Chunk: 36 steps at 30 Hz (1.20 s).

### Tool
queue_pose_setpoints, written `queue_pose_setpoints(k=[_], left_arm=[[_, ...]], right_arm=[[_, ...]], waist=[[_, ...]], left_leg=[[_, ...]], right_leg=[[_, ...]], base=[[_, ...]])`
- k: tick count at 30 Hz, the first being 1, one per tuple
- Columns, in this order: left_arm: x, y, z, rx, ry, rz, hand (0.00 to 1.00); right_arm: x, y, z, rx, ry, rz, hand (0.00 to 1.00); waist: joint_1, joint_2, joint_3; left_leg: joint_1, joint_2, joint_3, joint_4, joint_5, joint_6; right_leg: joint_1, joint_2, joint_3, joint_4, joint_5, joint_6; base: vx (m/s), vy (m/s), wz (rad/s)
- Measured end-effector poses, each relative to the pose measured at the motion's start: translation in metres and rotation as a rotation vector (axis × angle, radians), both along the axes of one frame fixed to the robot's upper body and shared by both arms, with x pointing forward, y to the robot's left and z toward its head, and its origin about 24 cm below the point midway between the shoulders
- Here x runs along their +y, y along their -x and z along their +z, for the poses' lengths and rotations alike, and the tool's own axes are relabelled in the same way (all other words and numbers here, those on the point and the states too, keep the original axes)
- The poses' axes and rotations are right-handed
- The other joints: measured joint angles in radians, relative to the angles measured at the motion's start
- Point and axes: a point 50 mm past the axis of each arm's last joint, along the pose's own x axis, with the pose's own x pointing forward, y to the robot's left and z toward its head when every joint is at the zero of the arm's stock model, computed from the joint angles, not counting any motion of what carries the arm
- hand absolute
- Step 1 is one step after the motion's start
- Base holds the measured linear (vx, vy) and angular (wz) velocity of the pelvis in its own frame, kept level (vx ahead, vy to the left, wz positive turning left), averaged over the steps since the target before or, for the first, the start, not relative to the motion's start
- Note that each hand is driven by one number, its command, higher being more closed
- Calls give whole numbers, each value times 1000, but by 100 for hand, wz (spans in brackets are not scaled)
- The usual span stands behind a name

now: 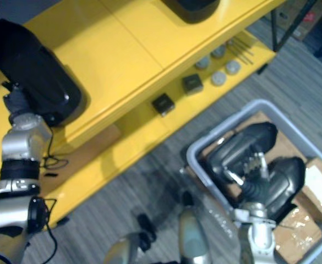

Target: Walk over and take plastic housings, then place them on the shelf

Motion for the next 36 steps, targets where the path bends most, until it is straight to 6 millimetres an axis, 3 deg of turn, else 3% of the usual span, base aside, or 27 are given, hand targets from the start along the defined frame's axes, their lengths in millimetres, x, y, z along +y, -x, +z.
queue_pose_setpoints(k=[8,15,19,22,26,29,34,35,36], left_arm=[[5,1,3,23,-65,40,0],[6,2,5,1,-56,64,0],[6,3,8,-147,53,72,0],[6,12,23,-321,37,90,0],[-3,35,26,-558,15,138,0],[-11,58,7,-636,-15,158,0],[-32,109,-40,-671,-20,83,0],[-41,130,-53,-661,-31,41,0],[-44,139,-58,-650,-41,27,0]], right_arm=[[-4,1,0,12,15,8,0],[5,5,-1,19,11,61,0],[5,11,4,-34,32,18,0],[9,14,29,-180,58,-13,0],[21,25,81,-495,143,-11,0],[28,25,105,-644,185,30,0],[45,13,116,-715,214,221,0],[54,7,113,-668,235,300,0],[56,3,109,-634,242,331,0]], waist=[[7,5,9],[10,5,8],[8,5,8],[-1,6,8],[-3,17,-8],[0,33,-36],[45,63,-117],[67,68,-139],[77,70,-148]], left_leg=[[-18,8,28,41,-23,3],[-14,9,28,50,-24,4],[12,9,28,47,-23,4],[31,6,28,40,-24,5],[60,5,26,21,-21,7],[94,-3,-1,-9,-3,9],[140,-13,-75,-62,27,8],[141,-14,-115,-63,28,8],[141,-15,-127,-63,28,7]], right_leg=[[-39,5,20,54,-20,1],[-32,4,19,59,-20,1],[-6,4,17,57,-20,1],[11,3,17,54,-20,1],[42,3,10,40,-20,2],[85,-5,-16,22,-21,2],[165,-12,-85,-26,-22,3],[194,-14,-120,-60,-22,3],[206,-14,-132,-74,-23,5]], base=[[-16,-16,-7],[0,0,0],[-1,0,-1],[-2,1,-1],[0,0,0],[37,-4,17],[33,-24,38],[-34,-43,54],[-47,-29,64]])
